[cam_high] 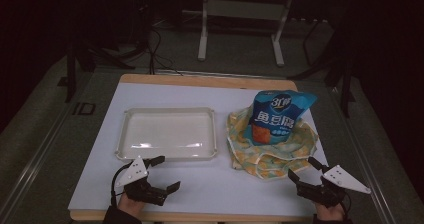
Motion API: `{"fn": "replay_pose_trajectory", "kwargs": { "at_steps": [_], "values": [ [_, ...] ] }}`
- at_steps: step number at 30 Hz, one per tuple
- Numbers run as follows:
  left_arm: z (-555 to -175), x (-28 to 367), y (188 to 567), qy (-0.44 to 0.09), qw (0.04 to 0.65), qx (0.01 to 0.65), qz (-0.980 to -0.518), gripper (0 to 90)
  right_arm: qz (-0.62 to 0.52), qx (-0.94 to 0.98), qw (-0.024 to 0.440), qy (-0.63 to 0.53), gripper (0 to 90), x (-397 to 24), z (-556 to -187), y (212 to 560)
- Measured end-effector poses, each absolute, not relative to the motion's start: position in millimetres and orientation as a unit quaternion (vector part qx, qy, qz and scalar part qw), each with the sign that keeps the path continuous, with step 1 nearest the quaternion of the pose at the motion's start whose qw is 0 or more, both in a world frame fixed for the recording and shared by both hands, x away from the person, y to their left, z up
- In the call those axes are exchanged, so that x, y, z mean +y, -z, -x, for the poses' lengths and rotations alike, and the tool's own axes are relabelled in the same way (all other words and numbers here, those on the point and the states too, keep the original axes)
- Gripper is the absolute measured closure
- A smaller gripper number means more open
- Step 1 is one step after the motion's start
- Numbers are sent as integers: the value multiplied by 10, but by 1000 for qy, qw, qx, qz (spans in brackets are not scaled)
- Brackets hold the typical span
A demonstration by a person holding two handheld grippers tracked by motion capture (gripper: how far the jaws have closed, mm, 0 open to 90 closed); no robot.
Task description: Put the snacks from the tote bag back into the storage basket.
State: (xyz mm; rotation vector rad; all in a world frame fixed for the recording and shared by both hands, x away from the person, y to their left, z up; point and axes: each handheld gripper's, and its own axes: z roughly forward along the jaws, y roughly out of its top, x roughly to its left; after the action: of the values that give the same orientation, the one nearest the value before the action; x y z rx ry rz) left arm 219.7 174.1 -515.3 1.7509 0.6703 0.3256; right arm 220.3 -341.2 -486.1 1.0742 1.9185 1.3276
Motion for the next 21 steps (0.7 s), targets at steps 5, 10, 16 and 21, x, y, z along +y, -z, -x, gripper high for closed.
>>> {"fn": "replay_pose_trajectory", "kwargs": {
  "at_steps": [5,10,16,21],
  "values": [
    [-2198,1711,5155,-123,581,283,-754,12,-382,736,258,-496,142,-3402,-2220,4874],
    [-2196,1717,5146,-111,587,274,-754,11,-353,759,235,-494,144,-3408,-2222,4883],
    [-2200,1789,5083,-122,601,271,-742,12,-339,770,220,-493,143,-3458,-2245,4869],
    [-2207,1832,5017,-126,610,268,-735,12,-334,768,216,-503,142,-3530,-2271,4813]
  ]
}}
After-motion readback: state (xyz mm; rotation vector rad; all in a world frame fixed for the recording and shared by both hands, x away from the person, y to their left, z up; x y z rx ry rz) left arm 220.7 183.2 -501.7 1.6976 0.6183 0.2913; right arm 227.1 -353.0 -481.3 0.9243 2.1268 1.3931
